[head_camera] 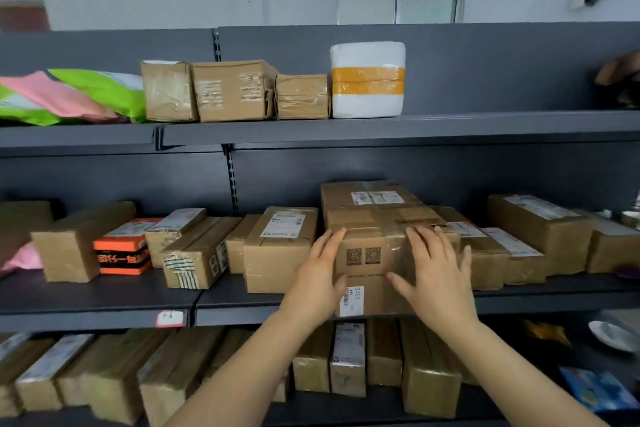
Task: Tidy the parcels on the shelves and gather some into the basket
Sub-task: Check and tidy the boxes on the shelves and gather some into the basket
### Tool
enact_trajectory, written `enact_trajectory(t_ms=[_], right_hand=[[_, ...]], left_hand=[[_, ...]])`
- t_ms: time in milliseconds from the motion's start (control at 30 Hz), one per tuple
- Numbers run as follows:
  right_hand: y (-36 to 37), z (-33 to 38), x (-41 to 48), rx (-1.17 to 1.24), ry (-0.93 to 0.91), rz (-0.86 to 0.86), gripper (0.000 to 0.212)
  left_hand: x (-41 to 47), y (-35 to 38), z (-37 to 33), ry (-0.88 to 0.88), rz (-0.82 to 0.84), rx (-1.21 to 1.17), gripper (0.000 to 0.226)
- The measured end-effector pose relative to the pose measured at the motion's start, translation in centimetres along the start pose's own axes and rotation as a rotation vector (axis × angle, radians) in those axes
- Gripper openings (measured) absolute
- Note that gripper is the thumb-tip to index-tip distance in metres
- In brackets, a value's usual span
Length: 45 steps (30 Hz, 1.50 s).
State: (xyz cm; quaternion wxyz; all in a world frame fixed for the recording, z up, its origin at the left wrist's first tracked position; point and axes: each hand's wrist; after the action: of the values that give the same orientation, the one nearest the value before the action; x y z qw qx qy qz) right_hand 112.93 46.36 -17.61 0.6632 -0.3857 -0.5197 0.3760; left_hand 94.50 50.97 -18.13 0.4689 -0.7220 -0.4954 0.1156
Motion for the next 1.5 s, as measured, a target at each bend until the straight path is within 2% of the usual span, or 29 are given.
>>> enact_trajectory(t_ms=[133,233,333,400,500,567,633,700,800,900,1067,1167,1267,1500], right_hand=[[0.7,0.3,0.6,-0.057,0.035,-0.05,0.078],[1.1,0.8,0.8,-0.029,0.072,-0.049,0.076],[1.3,2.1,0.9,0.055,0.088,-0.085,0.074],[1.4,3.9,0.9,0.104,-0.017,-0.16,0.074],[1.4,8.5,0.8,0.154,-0.315,-0.218,0.07],[1.7,12.0,0.9,0.138,-0.449,-0.2,0.067],[2.3,15.4,1.4,0.094,-0.484,-0.137,0.066],[3.3,18.3,2.2,0.114,-0.43,-0.002,0.064],[5.7,21.1,4.0,0.101,-0.2,0.172,0.068],[7.7,22.3,5.1,0.079,-0.023,0.24,0.07],[9.3,22.1,4.5,0.022,0.024,0.042,0.062],[10.2,21.5,3.6,0.023,0.023,-0.05,0.057],[10.6,21.1,2.6,0.016,-0.001,-0.11,0.059],[10.8,20.9,0.7,0.115,-0.066,-0.254,0.058]], left_hand=[[-0.8,-2.0,1.4,-0.052,0.024,0.145,0.077],[-2.1,-3.7,3.6,-0.121,-0.05,0.247,0.069],[-2.7,-5.4,6.5,-0.219,-0.135,0.21,0.061],[-2.7,-6.6,8.3,-0.249,-0.2,0.158,0.056],[-2.5,-8.2,10.6,-0.242,-0.248,0.193,0.048],[-2.3,-9.2,12.1,-0.217,-0.226,0.28,0.045],[-2.3,-10.2,13.6,-0.198,-0.181,0.37,0.044],[-2.3,-11.4,15.2,-0.188,-0.133,0.44,0.042],[-1.7,-13.2,17.7,-0.17,-0.093,0.479,0.046],[-0.3,-14.4,19.6,-0.118,-0.021,0.489,0.05],[1.6,-14.2,19.7,0.116,0.146,0.361,0.055],[1.5,-12.9,19.2,0.174,0.205,0.186,0.054],[0.7,-11.8,19.2,0.176,0.168,0.015,0.053],[-1.5,-10.8,19.1,0.173,0.064,-0.161,0.051]])
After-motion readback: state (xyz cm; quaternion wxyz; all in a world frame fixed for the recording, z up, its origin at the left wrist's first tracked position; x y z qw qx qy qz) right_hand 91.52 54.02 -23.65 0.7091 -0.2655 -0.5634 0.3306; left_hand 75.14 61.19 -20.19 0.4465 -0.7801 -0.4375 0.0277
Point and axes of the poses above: each hand's wrist, its own x-axis towards the middle knuckle, its own y-axis out of the palm, z = x × y, and after that the axes turned 12 degrees about z, right-handed
